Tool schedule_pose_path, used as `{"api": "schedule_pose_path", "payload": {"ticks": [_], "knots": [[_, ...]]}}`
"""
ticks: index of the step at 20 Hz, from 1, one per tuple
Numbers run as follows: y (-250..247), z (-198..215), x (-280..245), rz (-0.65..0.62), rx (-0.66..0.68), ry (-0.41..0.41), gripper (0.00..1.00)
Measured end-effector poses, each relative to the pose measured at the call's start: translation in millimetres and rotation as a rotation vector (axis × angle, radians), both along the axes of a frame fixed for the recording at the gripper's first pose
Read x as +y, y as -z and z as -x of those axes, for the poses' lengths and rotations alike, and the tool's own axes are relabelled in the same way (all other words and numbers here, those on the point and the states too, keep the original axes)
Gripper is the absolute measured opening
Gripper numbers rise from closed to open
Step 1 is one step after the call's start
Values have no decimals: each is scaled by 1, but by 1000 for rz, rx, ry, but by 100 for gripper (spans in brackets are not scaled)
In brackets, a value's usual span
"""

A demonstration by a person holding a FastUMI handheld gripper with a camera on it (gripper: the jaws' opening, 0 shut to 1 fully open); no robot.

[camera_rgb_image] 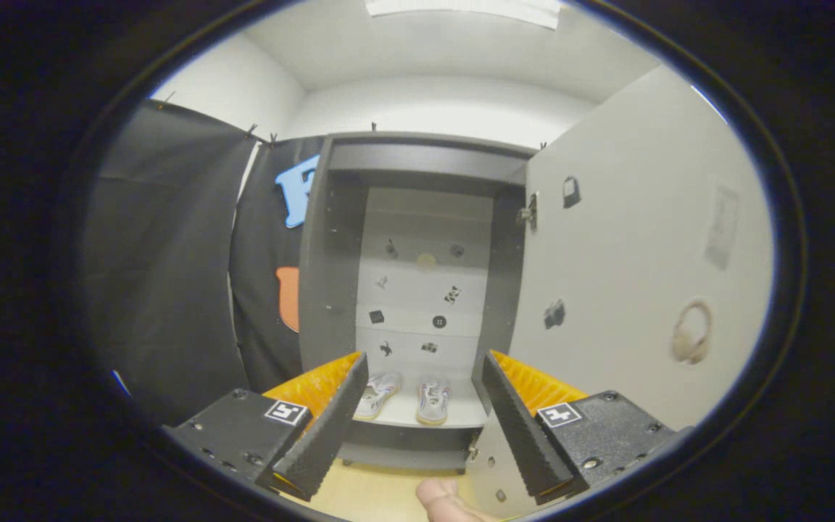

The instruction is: Open the shoe cabinet door, grab the shoes and put them into the shoe cabinet, then close the shoe cabinet door.

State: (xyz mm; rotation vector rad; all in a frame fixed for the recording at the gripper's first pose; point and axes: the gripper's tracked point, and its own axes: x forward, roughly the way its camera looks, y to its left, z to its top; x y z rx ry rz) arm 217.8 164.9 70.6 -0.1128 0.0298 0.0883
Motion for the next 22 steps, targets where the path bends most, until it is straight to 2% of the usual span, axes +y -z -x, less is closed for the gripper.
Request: {"api": "schedule_pose_path", "payload": {"ticks": [5, 8, 12, 17, 20, 22], "knots": [[-29, 102, -49, 8, 19, -21, 100], [-33, 154, -95, 16, 30, -42, 100], [-43, 204, -175, 33, -12, 26, 100], [-43, 236, -261, 2, -17, 93, 100], [-36, 235, -306, -7, -3, 97, 100], [-25, 214, -330, 20, 5, 117, 100]]}}
